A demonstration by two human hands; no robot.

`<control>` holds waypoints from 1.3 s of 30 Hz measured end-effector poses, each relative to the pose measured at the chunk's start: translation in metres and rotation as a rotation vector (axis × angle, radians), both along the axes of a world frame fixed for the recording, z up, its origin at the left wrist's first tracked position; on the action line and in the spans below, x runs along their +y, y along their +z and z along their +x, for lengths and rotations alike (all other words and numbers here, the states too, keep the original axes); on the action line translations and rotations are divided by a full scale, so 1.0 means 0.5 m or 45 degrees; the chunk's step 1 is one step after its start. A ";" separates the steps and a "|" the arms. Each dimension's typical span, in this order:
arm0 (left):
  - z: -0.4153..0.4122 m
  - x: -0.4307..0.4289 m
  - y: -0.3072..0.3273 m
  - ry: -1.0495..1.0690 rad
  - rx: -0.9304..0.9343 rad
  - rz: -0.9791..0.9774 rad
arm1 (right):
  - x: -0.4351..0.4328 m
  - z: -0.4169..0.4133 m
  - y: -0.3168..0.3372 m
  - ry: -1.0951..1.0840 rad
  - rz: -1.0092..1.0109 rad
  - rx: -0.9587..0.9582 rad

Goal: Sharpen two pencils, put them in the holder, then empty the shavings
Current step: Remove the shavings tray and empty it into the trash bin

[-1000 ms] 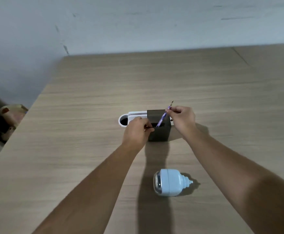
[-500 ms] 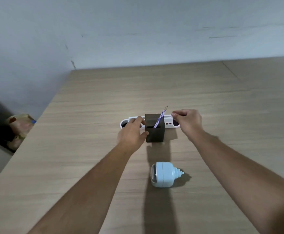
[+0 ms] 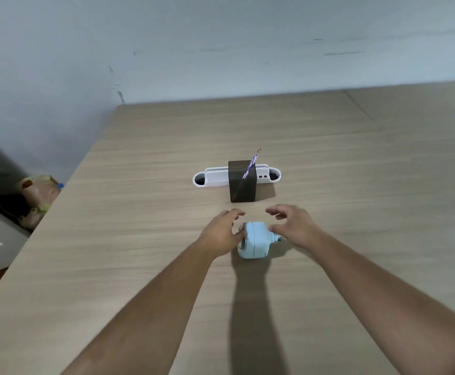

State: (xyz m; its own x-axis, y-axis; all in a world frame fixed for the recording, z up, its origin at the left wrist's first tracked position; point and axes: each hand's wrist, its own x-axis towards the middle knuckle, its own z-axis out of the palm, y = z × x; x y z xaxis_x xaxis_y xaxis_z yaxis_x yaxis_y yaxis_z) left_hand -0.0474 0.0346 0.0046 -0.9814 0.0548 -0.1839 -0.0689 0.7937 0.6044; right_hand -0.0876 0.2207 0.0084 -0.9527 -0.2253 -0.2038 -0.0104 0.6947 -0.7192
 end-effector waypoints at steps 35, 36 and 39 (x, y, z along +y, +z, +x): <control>-0.019 0.035 0.005 -0.078 0.002 -0.095 | -0.011 0.045 -0.130 -0.049 0.261 -0.139; -0.020 0.034 0.004 -0.073 0.007 -0.090 | -0.012 0.043 -0.129 -0.073 0.219 -0.141; -0.021 0.031 0.002 -0.063 0.019 -0.074 | -0.011 0.039 -0.132 -0.069 0.202 -0.123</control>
